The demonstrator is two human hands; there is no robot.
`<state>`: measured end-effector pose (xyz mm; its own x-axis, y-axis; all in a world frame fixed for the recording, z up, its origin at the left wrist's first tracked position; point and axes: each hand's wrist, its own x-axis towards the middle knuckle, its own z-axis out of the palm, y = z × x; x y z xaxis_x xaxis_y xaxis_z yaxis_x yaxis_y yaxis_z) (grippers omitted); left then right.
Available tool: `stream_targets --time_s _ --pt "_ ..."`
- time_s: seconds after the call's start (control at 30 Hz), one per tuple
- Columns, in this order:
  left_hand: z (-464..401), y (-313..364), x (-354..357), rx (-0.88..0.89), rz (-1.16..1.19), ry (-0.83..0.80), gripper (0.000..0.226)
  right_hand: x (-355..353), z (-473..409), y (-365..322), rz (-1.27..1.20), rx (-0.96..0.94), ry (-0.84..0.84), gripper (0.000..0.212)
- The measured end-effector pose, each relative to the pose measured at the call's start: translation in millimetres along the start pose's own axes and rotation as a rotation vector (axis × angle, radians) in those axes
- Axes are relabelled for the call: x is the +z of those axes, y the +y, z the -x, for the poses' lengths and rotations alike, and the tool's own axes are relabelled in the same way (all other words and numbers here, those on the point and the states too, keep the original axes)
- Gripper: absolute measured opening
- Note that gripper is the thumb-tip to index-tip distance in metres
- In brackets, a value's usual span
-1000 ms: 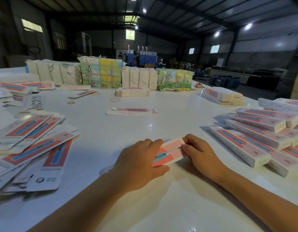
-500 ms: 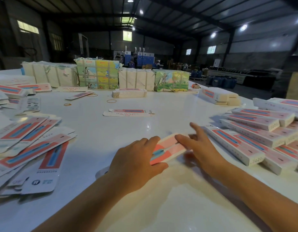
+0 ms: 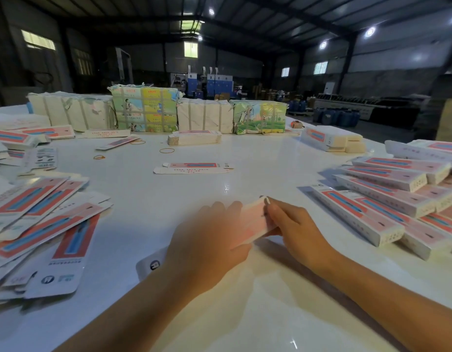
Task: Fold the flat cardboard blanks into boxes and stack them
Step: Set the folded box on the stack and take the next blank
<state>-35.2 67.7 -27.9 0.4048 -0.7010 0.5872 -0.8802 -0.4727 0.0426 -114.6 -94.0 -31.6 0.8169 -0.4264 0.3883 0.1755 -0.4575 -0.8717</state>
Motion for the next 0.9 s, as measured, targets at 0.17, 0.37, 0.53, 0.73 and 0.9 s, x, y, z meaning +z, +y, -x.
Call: stream_targets --time_s 0.17,0.37,0.53,0.73,0.9 --pt "0.6 -1.3 0.5 0.083 -0.05 0.122 0.065 -9.0 -5.5 -4.6 -0.412 0.163 0.013 0.043" --pt "1.8 -3.0 0.2 0.147 -0.147 0.11 0.065 -8.2 -7.3 -1.2 -0.448 0.232 0.024 0.034" --pt "0.2 -2.0 2.5 0.153 -0.146 0.116 0.063 -5.6 -2.9 2.2 -0.274 0.086 0.108 0.028" --pt "-0.3 -2.4 3.8 0.135 -0.138 0.131 0.064 -5.7 -0.9 0.6 -0.242 0.039 0.052 0.058" --pt "-0.2 -2.1 4.1 0.14 -0.137 0.146 0.064 -5.1 0.8 -3.2 -0.176 -0.003 0.026 0.052"
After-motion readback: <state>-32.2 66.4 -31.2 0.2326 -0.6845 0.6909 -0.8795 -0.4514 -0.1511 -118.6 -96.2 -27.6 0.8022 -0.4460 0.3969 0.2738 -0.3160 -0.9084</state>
